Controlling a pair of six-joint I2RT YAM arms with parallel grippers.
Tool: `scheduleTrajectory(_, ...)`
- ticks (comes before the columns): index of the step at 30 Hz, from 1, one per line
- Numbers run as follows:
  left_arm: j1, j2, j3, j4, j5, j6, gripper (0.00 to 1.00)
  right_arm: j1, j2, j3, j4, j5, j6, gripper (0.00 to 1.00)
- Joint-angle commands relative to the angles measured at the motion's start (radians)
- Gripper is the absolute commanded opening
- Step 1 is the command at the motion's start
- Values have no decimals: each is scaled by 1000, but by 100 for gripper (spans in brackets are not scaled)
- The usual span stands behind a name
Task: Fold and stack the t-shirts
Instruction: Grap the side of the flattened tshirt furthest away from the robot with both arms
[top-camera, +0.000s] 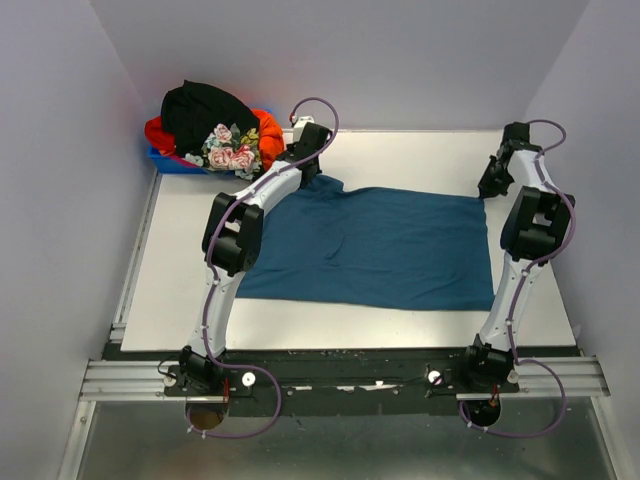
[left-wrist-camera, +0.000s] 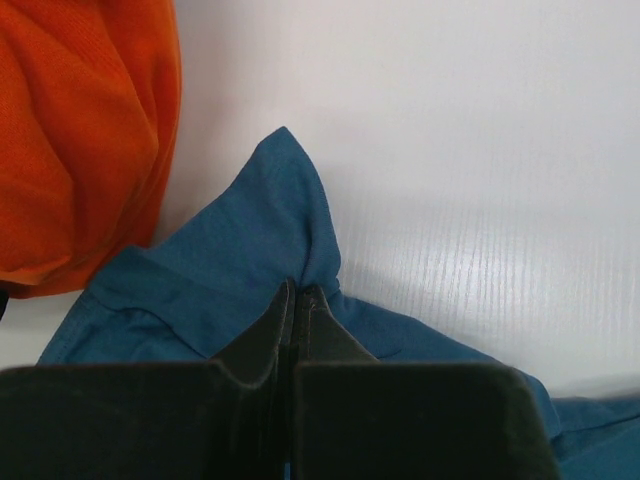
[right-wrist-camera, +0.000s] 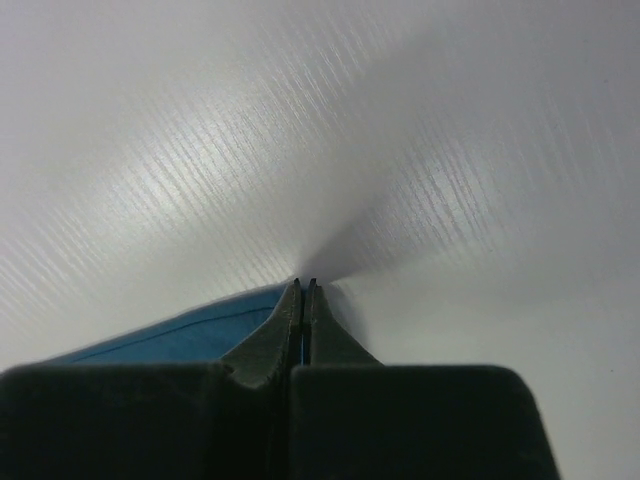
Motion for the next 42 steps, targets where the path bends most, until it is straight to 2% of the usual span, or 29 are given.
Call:
scheduleTrajectory(1,4,-68,-9,9,8,4,0,0,-60,7,6,-20,11,1)
scheduleTrajectory(13,4,-52,77,-30,-24,28,0,0,-101,26,18,-27,23,1)
scheduleTrajectory(18,4,-57,89,-50,-55,42,0,0,-133,-22,28,-29,55,1)
scheduleTrajectory(24,4,-75,53,-53,-85,56,0,0,-230,-141,78,-29,75,1)
scheduleTrajectory(42,-30,-186,-110,-25,-144,70,0,-12,-426,-339,95,-23,124,1)
